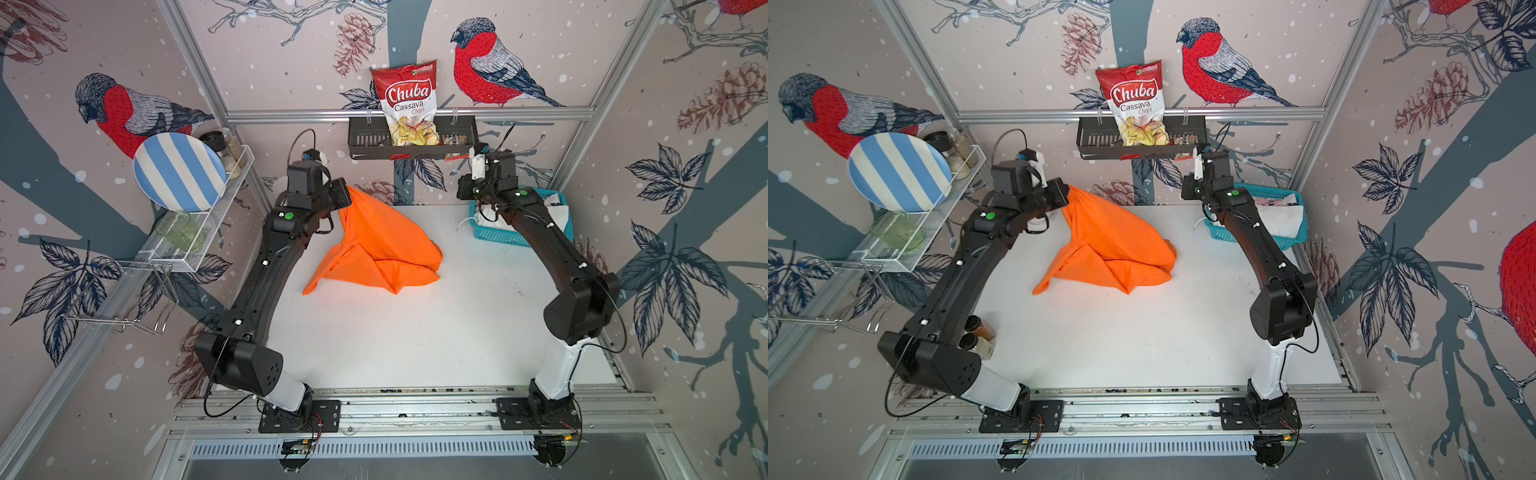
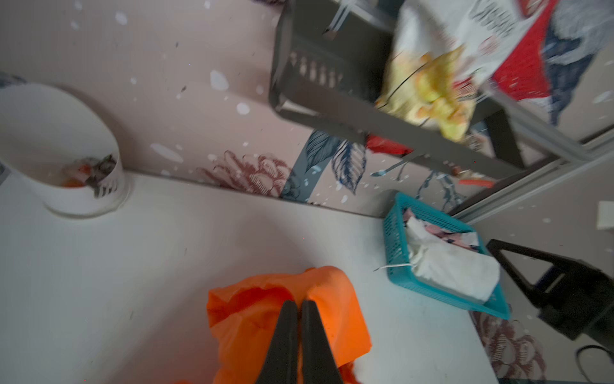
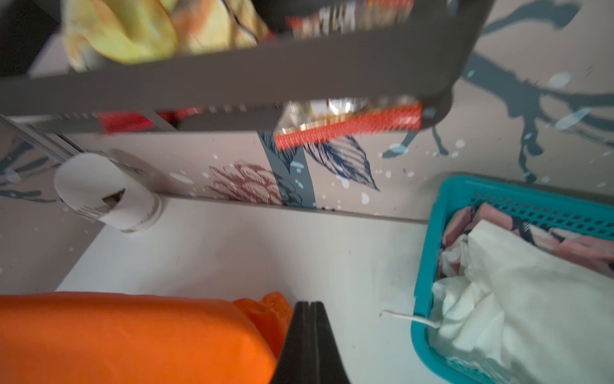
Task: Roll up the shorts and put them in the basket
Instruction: Flatten out the shorts at the center of the board.
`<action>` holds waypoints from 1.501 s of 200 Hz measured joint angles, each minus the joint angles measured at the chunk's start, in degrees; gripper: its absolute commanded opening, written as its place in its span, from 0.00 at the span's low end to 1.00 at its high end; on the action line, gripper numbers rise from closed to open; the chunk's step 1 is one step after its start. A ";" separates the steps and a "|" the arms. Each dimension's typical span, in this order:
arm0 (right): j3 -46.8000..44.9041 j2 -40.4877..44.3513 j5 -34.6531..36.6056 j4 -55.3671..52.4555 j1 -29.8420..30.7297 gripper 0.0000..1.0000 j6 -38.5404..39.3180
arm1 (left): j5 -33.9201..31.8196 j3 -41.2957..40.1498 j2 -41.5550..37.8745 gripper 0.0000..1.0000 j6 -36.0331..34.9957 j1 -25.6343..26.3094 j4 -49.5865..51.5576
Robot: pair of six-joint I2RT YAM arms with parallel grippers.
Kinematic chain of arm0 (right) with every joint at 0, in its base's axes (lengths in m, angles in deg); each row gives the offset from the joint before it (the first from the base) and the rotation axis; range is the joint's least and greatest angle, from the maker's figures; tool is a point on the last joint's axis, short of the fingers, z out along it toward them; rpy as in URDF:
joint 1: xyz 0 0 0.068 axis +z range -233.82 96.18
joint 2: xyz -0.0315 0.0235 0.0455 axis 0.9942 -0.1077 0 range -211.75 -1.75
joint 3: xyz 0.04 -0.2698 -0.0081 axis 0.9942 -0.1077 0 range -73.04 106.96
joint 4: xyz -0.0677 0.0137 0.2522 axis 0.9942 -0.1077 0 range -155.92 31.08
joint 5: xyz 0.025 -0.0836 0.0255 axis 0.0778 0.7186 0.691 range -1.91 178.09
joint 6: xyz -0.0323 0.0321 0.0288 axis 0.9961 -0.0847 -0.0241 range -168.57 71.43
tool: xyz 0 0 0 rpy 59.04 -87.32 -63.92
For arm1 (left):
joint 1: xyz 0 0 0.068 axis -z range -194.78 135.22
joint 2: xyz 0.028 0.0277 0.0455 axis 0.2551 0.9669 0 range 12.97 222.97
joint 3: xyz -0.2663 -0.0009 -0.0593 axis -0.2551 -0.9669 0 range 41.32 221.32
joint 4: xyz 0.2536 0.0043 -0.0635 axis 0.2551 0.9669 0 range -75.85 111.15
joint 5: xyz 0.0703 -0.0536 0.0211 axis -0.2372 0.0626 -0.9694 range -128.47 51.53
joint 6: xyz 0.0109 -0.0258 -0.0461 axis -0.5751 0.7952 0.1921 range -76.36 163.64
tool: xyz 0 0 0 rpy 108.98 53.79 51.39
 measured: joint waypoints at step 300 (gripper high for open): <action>-39.60 -5.29 -27.63 19.85 4.98 0.00 -22.10 | -20.61 -59.32 -38.29 0.00 21.46 20.70 5.44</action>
